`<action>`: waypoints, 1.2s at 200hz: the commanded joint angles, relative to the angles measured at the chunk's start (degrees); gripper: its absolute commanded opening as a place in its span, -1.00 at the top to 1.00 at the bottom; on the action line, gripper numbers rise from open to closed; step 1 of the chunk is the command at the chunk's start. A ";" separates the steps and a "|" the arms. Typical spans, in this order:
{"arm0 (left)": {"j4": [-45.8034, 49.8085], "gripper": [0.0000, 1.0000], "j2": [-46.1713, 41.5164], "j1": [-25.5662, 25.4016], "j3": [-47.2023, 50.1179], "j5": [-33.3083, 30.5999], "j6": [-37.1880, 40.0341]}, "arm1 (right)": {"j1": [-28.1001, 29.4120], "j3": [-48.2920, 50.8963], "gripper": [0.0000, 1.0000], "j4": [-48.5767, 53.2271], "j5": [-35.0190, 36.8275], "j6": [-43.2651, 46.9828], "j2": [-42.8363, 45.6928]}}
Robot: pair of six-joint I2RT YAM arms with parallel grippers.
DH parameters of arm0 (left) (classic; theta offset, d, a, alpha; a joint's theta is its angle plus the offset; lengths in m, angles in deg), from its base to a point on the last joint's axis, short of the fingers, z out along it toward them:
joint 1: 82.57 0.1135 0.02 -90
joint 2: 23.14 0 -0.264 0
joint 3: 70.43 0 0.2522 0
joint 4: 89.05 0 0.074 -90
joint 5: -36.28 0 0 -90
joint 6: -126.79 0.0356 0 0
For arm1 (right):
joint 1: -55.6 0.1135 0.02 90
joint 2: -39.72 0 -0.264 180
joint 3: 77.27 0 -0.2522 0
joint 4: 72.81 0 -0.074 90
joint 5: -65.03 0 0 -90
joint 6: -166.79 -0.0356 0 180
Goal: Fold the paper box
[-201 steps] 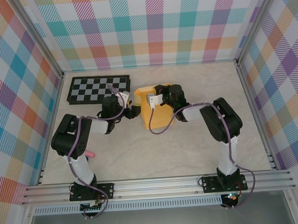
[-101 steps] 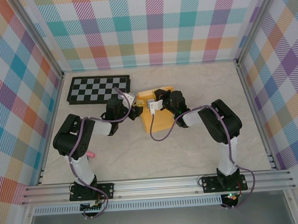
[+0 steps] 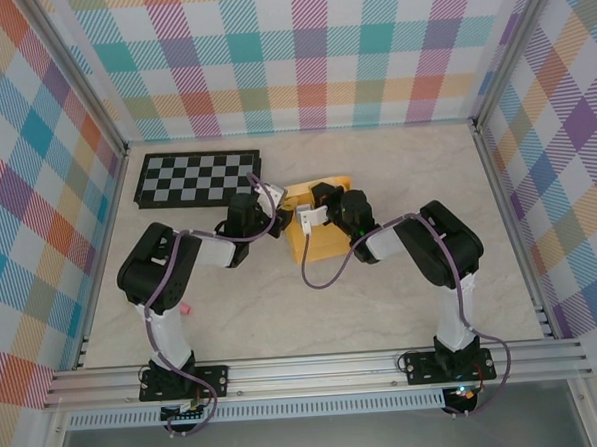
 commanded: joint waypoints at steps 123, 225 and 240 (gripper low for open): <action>-12.42 0.22 4.59 -5.55 -2.18 -14.80 -0.49 | 3.95 6.32 1.00 -5.16 1.28 -6.98 6.39; -15.48 0.91 4.72 -9.24 -0.31 -20.05 -4.99 | 6.03 11.03 0.90 -1.48 2.19 -6.89 10.78; -13.35 0.91 4.03 -9.09 -0.95 -22.29 -8.16 | 6.17 11.53 0.70 1.25 1.81 -9.09 12.79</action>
